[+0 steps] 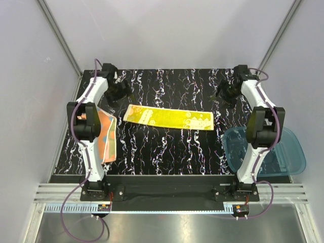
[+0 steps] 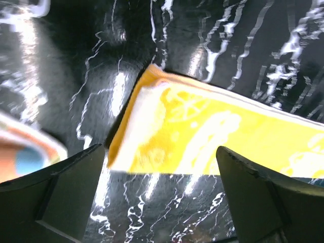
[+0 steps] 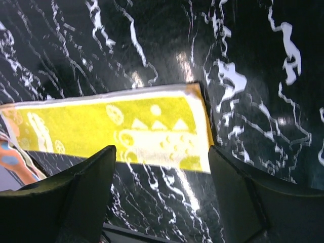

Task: Roll the towels
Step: Fold the towel

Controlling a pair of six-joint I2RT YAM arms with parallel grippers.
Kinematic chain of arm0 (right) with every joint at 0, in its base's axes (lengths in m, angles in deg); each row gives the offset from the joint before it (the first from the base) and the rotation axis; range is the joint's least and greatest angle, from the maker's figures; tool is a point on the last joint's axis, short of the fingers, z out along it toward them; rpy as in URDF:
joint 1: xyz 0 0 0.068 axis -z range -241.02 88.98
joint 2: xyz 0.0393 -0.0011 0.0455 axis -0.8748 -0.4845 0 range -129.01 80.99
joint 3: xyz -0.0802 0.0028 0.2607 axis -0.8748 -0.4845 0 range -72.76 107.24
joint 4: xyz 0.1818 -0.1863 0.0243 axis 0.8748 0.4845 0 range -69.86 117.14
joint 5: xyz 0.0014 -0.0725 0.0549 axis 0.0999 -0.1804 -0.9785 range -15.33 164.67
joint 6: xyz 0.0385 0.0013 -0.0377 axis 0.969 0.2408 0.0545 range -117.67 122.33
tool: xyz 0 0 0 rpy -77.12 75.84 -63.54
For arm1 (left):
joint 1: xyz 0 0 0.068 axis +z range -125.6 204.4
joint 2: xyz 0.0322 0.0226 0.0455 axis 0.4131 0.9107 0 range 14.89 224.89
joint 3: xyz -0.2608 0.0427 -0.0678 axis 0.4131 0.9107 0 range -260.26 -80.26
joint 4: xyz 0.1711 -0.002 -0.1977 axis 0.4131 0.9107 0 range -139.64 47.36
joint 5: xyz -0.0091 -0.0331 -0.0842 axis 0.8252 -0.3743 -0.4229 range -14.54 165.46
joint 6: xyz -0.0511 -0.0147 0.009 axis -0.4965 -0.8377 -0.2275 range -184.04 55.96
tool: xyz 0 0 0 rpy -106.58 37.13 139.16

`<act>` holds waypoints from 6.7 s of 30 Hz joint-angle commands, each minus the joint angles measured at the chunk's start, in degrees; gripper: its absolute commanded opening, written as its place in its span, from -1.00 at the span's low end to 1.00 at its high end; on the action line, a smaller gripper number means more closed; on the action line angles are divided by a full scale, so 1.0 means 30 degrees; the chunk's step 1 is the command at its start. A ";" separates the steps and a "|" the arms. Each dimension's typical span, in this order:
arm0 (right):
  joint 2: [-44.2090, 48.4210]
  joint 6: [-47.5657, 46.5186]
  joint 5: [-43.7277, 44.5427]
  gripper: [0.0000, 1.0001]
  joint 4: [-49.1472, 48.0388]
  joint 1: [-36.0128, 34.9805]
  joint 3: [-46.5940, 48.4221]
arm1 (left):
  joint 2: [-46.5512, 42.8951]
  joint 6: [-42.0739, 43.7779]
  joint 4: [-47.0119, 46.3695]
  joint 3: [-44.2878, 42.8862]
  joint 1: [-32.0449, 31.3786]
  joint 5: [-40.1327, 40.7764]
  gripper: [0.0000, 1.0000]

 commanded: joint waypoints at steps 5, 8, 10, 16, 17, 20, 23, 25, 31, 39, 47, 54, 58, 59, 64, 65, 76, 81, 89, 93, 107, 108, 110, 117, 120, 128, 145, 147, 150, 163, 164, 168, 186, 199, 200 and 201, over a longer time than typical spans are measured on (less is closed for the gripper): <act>0.4430 -0.0196 -0.0894 0.30 -0.1085 -0.2090 -0.3031 | -0.7099 -0.0551 -0.3003 0.4827 -0.1192 0.4247 0.98; 0.4549 0.0155 -0.2474 -0.29 -0.2231 -0.2766 -0.4845 | -0.8302 -0.0962 -0.4263 0.6791 -0.1778 0.4601 0.98; 0.4315 0.0506 -0.3413 -0.57 -0.3018 -0.2798 -0.5464 | -0.8364 -0.1080 -0.5261 0.7760 -0.1927 0.3670 0.98; 0.3144 0.0479 -0.3477 -0.93 -0.3084 -0.2798 -0.6112 | -0.6783 -0.1782 -0.6989 0.8903 -0.2308 0.1177 0.86; 0.2940 0.0362 -0.3070 -0.95 -0.2938 -0.2798 -0.5995 | -0.6578 -0.1871 -0.7223 0.8963 -0.2308 0.1028 0.84; 0.2119 -0.0049 -0.1784 -0.97 -0.2177 -0.2769 -0.5790 | -0.5612 -0.1988 -0.7401 0.8818 -0.2308 0.0763 0.84; 0.1620 -0.0049 -0.0581 -0.96 -0.1911 -0.2681 -0.6109 | -0.4820 -0.2047 -0.7401 0.8584 -0.2279 0.0791 0.82; 0.1357 -0.0137 0.0212 -0.96 -0.1649 -0.2681 -0.6316 | -0.4526 -0.2106 -0.7431 0.8700 -0.2279 0.0967 0.81; 0.0799 -0.0430 0.3317 -0.95 -0.0945 -0.2681 -0.6990 | -0.4262 -0.2106 -0.7694 0.9607 -0.2016 0.1524 0.80; 0.0243 -0.0664 0.6600 -0.86 0.0139 -0.2681 -0.6229 | -0.3677 -0.1872 -0.7841 1.0077 -0.1313 0.1964 0.78; 0.0359 -0.0869 0.9117 -0.42 0.1866 -0.2739 -0.4564 | -0.3762 -0.1901 -0.7521 1.0225 -0.1195 0.2080 0.77; 0.1995 -0.1280 1.0385 0.11 0.3480 -0.2828 -0.1631 | -0.5956 -0.1551 -0.5646 0.8677 -0.0991 0.1969 0.88; 0.3988 -0.0812 0.8162 0.33 0.2546 -0.2857 -0.1452 | -0.7480 -0.0265 -0.4122 0.7354 -0.0902 0.1554 0.98; 0.4485 -0.0579 0.6241 0.39 0.2136 -0.2857 -0.1975 | -0.8383 -0.0087 -0.3801 0.7382 -0.0902 0.1582 0.98; 0.7183 0.0943 -0.1443 0.44 -0.2461 -0.2857 -0.5607 | -1.1844 0.0529 -0.4031 0.9514 -0.0902 0.3601 0.98; 0.7331 0.1788 -0.2498 0.44 -0.2989 -0.2915 -0.6686 | -1.2952 0.0704 -0.4265 0.9782 -0.0902 0.3836 0.98; 0.9793 0.8059 0.0095 0.25 -0.6976 -0.6459 -1.3102 | -1.9115 0.0178 -0.8580 1.5586 -0.0814 0.1198 0.98; 0.9444 0.9678 0.2729 0.25 -0.5699 -0.6519 -1.4228 | -1.8646 0.0355 -0.7284 1.4793 -0.0814 0.2931 0.97; 0.7277 0.8770 0.7713 0.25 -0.2439 -0.6489 -1.1533 | -1.9116 0.0179 -0.7636 1.5263 -0.0902 0.2814 0.98; 0.6367 0.8594 0.9150 0.20 -0.1590 -0.6257 -1.0712 | -1.8968 0.0179 -0.7461 1.5146 -0.0931 0.2667 0.98; 0.4346 0.7217 0.9093 -0.03 -0.2320 -0.4380 -0.9715 | -1.8793 0.0120 -0.7490 1.5087 -0.0960 0.2169 0.97; 0.4228 0.7187 0.9035 -0.03 -0.2350 -0.4351 -0.9657 | -1.8793 0.0120 -0.7519 1.5087 -0.0932 0.2169 0.98; 0.3964 0.7041 0.8976 -0.04 -0.2437 -0.4351 -0.9539 | -1.8851 0.0178 -0.7490 1.5087 -0.0960 0.2198 0.98; 0.3173 0.6748 0.8801 -0.05 -0.2760 -0.4263 -0.9217 | -1.8823 0.0208 -0.7432 1.5117 -0.0931 0.2198 0.98; 0.2997 0.6689 0.8566 -0.13 -0.2965 -0.4205 -0.9392 | -1.8852 0.0237 -0.7460 1.5145 -0.0932 0.2227 0.97; 0.2938 0.6367 0.8155 -0.59 -0.3581 -0.4205 -0.9832 | -1.8735 0.0208 -0.7402 1.5087 -0.0961 0.2257 0.98; 0.3381 0.4199 1.4422 -1.00 0.2422 -0.6399 -0.4358 | -2.0402 0.0764 -0.5470 1.5085 -0.2660 0.4571 0.98; 0.2940 0.4169 1.5125 -1.00 0.3330 -0.7366 -0.3040 | -2.1193 0.0911 -0.5001 1.5641 -0.2660 0.5123 0.98; 0.1856 0.4198 1.5973 -1.00 0.4327 -0.8625 -0.1374 | -2.2332 0.1319 -0.4911 1.6693 -0.2660 0.5917 0.98; -0.1047 0.2766 1.6857 -1.00 0.5419 -1.2695 0.4873 | -2.3129 0.1263 -0.4531 1.7460 -0.2689 0.7706 0.98; -0.1076 0.2502 1.6653 -1.00 0.5182 -1.2991 0.5281 | -2.3158 0.1234 -0.4531 1.7460 -0.2689 0.7706 0.98; -0.1339 0.1594 1.6388 -1.00 0.4565 -1.4105 0.6542 | -2.3275 0.1233 -0.4472 1.7460 -0.2689 0.7911 0.98; -0.5557 0.0302 1.4425 -1.00 0.4213 -1.6626 1.3135 | -2.3129 0.1233 -0.4443 1.7402 -0.2660 0.8057 0.98; -0.6935 0.0039 1.3049 -1.00 0.3099 -1.7563 1.4836 | -2.3070 0.1233 -0.4442 1.7401 -0.2689 0.8087 0.98; -0.6994 0.0068 1.2903 -1.00 0.3012 -1.7593 1.4807 | -2.3070 0.1233 -0.4443 1.7373 -0.2689 0.8087 0.98; -0.7197 0.0068 1.2872 -1.00 0.2866 -1.7622 1.4836 | -2.3070 0.1233 -0.4443 1.7401 -0.2689 0.8087 0.98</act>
